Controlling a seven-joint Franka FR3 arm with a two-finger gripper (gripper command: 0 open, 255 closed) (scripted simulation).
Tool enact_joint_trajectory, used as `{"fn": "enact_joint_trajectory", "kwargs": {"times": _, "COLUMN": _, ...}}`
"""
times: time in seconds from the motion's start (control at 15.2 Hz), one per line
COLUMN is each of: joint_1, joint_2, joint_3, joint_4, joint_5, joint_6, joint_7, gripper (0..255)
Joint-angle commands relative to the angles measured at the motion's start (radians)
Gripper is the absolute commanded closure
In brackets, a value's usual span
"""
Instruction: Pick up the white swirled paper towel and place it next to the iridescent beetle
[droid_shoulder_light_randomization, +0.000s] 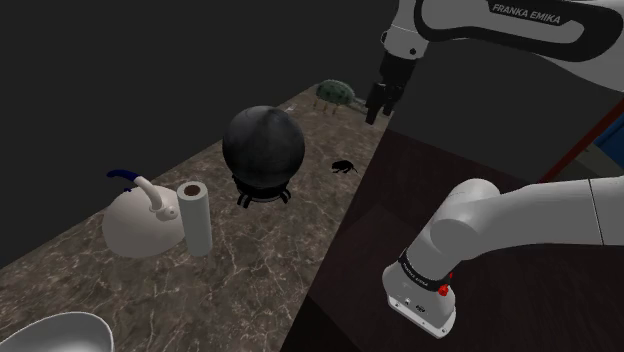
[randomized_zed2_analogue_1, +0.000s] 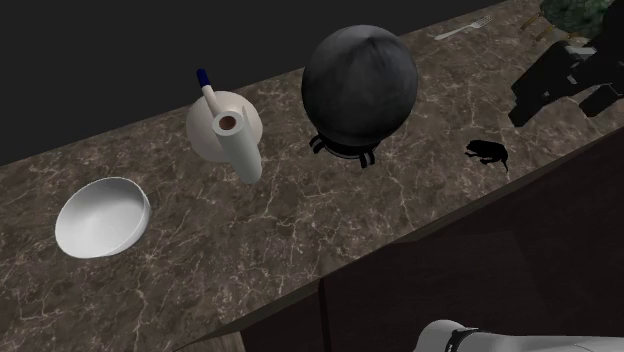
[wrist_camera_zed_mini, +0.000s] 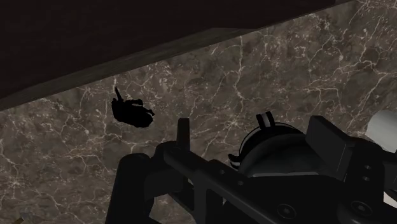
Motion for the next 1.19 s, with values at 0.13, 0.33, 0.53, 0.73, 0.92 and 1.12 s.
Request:
{"fn": "enact_joint_trajectory", "kwargs": {"times": 0.13, "joint_1": 0.017, "joint_2": 0.025, "joint_3": 0.036, "joint_4": -0.006, "joint_5": 0.031, "joint_6": 0.028, "joint_7": 0.042, "gripper": 0}}
{"fn": "enact_joint_trajectory", "kwargs": {"times": 0.33, "joint_1": 0.043, "joint_2": 0.072, "joint_3": 0.089, "joint_4": -0.007, "joint_5": 0.075, "joint_6": 0.072, "joint_7": 0.104, "gripper": 0}}
{"fn": "enact_joint_trajectory", "kwargs": {"times": 0.53, "joint_1": 0.067, "joint_2": 0.128, "joint_3": 0.142, "joint_4": 0.002, "joint_5": 0.114, "joint_6": 0.117, "joint_7": 0.164, "gripper": 0}}
{"fn": "enact_joint_trajectory", "kwargs": {"times": 0.73, "joint_1": 0.089, "joint_2": 0.193, "joint_3": 0.193, "joint_4": 0.022, "joint_5": 0.148, "joint_6": 0.162, "joint_7": 0.222, "gripper": 0}}
{"fn": "enact_joint_trajectory", "kwargs": {"times": 0.92, "joint_1": 0.108, "joint_2": 0.266, "joint_3": 0.243, "joint_4": 0.052, "joint_5": 0.174, "joint_6": 0.207, "joint_7": 0.28, "gripper": 0}}
{"fn": "enact_joint_trajectory", "kwargs": {"times": 1.12, "joint_1": 0.124, "joint_2": 0.347, "joint_3": 0.292, "joint_4": 0.093, "joint_5": 0.192, "joint_6": 0.249, "joint_7": 0.337, "gripper": 0}}
